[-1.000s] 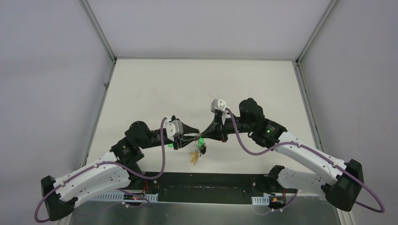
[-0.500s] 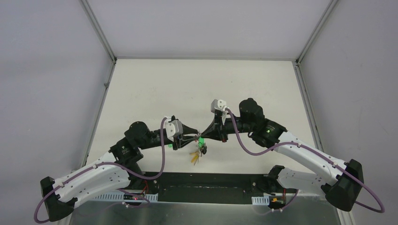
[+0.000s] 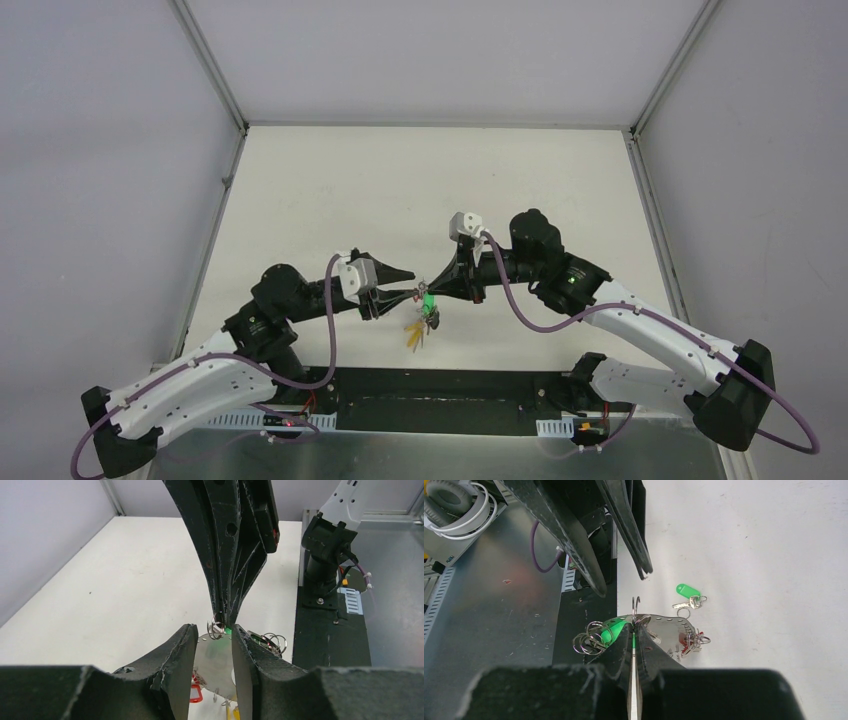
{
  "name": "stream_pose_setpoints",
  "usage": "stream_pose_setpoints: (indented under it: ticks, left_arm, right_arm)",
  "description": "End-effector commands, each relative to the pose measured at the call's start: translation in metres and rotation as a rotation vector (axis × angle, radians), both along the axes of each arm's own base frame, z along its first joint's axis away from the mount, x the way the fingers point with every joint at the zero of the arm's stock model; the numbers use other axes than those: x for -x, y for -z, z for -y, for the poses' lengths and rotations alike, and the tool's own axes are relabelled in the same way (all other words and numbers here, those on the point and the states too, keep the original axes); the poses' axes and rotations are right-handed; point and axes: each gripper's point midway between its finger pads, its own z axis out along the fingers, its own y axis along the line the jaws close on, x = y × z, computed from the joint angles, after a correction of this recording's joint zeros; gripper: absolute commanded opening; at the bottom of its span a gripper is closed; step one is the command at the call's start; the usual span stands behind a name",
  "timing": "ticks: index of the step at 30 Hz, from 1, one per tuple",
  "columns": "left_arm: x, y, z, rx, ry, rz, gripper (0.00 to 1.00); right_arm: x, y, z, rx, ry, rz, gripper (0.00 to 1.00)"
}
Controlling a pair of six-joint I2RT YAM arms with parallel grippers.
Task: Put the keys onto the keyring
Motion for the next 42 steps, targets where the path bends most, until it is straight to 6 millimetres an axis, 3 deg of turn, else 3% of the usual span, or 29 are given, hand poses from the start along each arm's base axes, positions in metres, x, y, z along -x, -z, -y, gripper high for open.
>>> stream_pose_setpoints:
  ticks: [1,12,21,25,31,33,40,42]
  left_arm:
    - [0.004,-0.028,-0.007,0.047,-0.008,0.067,0.34]
    - [-0.003,-0.004,0.007,-0.034,0.015,0.024,0.34]
    - [0.002,-0.01,0.015,-0.007,0.063,0.038,0.17]
    - [0.005,-0.013,0.014,0.01,0.072,0.044,0.0]
    - [0.005,-0.014,0.013,0.026,0.067,0.047,0.0]
    - [0.004,-0.013,0.012,0.027,0.061,0.045,0.0]
    - [0.004,-0.012,0.012,0.027,0.058,0.042,0.0]
    - [0.003,-0.012,0.012,0.026,0.056,0.039,0.0]
  right_arm:
    - [0.002,-0.034,-0.005,-0.093,-0.037,0.084,0.0]
    - [0.003,-0.038,-0.004,-0.098,-0.039,0.089,0.0]
    - [0.002,-0.035,-0.003,-0.09,-0.032,0.087,0.0]
    - [0.001,-0.035,-0.003,-0.089,-0.027,0.089,0.0]
    - [-0.001,-0.036,-0.003,-0.084,-0.015,0.086,0.0]
    - [-0.001,-0.036,-0.003,-0.082,-0.013,0.086,0.04]
    - [0.001,-0.04,-0.003,-0.094,-0.025,0.094,0.32]
    - [0.001,-0.04,-0.003,-0.096,-0.029,0.095,0.34]
